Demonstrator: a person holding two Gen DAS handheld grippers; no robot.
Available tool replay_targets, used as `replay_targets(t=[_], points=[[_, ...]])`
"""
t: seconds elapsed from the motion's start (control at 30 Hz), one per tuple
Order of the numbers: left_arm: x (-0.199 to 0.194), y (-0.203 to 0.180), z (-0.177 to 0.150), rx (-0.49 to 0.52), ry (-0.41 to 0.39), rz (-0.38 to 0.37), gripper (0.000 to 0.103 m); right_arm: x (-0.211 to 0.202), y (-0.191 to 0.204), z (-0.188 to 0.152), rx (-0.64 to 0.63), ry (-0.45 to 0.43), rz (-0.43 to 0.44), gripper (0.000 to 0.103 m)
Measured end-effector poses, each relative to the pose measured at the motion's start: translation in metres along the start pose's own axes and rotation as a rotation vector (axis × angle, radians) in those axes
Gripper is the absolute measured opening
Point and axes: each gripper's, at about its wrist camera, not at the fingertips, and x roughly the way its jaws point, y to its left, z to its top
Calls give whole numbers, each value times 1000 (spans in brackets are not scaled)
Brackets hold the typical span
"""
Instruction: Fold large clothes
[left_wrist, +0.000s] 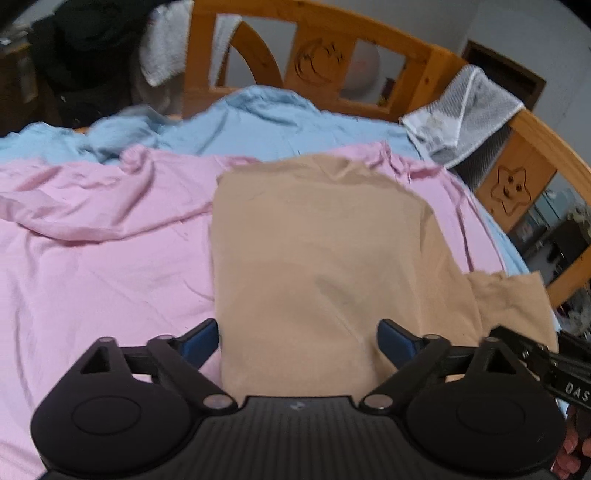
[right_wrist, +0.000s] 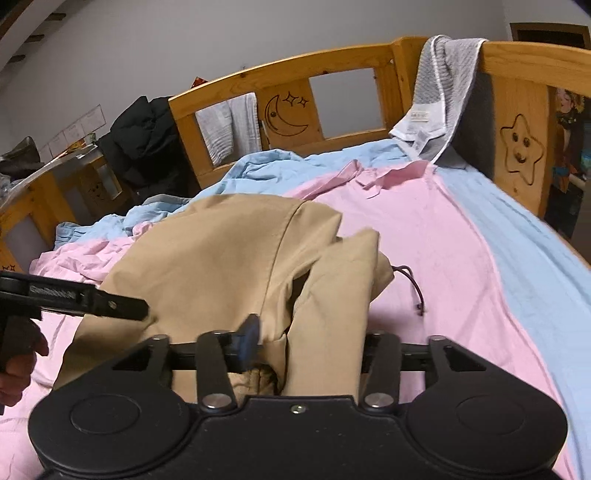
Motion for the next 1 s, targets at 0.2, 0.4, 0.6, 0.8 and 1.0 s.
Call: replay_targets(t=[0.2,0.4,0.6,0.8,1.0], points=[[-41,-13,-3,21,-91,47,101,-28,1,4,-24,-47,-15,78],[-90,-23,-14,18,-169,65,102,-68,12,11,-54,-116,0,93],[-140,-26,-42,-16,-262,77,102,-114,27,3,-75,-187,15,101],[-176,-28,-76,-6,-327,128,102,-158,41,-19,-114,-265,-8,102],[-207,-27,-117,-12,-364,185,102,-197,51,-51,-133,-317,-42,102]])
